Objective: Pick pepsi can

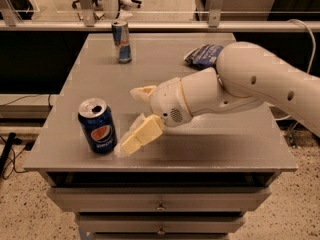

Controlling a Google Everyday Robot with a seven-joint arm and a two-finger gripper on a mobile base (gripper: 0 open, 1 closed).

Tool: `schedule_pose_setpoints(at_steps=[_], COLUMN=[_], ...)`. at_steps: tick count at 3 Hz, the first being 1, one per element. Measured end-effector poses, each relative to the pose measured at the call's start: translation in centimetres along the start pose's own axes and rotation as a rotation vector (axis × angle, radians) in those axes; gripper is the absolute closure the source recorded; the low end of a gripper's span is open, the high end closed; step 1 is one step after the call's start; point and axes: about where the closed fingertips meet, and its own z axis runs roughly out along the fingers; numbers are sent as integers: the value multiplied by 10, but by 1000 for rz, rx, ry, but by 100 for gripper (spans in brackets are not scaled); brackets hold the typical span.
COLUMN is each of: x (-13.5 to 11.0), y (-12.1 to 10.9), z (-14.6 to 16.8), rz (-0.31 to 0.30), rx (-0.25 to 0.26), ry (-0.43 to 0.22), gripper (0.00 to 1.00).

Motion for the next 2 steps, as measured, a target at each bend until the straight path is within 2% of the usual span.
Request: schedule_pose_setpoints(at_steps=[2], x=[-6], y=[16], z=[37], rz=[23], rx=[-50], ry=[-147], gripper=[0])
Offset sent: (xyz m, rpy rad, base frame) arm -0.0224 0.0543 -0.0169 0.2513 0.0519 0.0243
